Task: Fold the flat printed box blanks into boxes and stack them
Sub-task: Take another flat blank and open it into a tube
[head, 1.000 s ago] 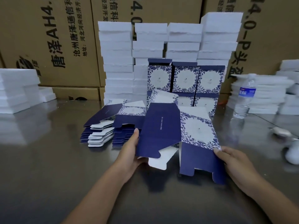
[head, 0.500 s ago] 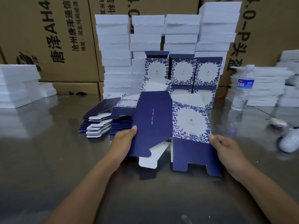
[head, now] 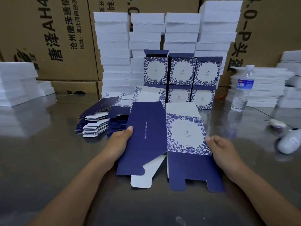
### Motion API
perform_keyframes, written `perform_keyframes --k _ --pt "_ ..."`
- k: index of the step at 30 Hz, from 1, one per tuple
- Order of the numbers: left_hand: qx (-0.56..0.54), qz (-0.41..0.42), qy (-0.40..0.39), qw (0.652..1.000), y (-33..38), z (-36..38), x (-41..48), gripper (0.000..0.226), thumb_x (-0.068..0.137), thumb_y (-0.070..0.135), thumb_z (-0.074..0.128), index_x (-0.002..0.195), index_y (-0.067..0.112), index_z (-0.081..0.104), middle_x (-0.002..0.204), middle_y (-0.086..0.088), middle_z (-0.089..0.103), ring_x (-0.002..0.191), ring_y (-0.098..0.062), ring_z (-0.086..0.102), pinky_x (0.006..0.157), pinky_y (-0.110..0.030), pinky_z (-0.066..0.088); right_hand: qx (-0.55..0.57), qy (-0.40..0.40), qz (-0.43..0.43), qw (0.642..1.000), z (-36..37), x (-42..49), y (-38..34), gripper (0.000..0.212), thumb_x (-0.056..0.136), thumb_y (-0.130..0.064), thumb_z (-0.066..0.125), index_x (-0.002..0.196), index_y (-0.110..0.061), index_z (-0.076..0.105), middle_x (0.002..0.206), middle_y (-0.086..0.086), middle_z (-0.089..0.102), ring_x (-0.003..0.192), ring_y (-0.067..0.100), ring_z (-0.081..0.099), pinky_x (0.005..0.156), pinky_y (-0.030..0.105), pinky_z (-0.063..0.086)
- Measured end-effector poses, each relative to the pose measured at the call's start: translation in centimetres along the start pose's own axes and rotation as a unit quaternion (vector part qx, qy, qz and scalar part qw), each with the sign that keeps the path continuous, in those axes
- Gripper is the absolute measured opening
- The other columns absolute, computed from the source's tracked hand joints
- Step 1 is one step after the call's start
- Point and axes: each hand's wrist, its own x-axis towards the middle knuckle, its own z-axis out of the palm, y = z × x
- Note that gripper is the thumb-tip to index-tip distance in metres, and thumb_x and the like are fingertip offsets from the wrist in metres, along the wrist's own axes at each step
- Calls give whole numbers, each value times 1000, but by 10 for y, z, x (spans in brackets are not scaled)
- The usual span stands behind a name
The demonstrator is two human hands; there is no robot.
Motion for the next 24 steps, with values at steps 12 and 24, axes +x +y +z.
perform_keyframes --k 12,24 --pt "0 17 30 999 -2 -3 1 40 100 37 42 91 10 71 91 -7 75 86 -24 70 78 -36 53 37 -2 23 999 2 -1 -4 31 97 -24 49 76 -2 58 65 5 57 57 12 48 54 21 40" --pt "-22 6 12 1000 -1 -3 0 41 98 44 44 85 18 74 85 -1 76 78 -19 72 64 -29 57 -2 -15 21 1000 1 2 0 35 97 -22 47 64 -13 49 48 -13 42 47 2 38 61 26 35"
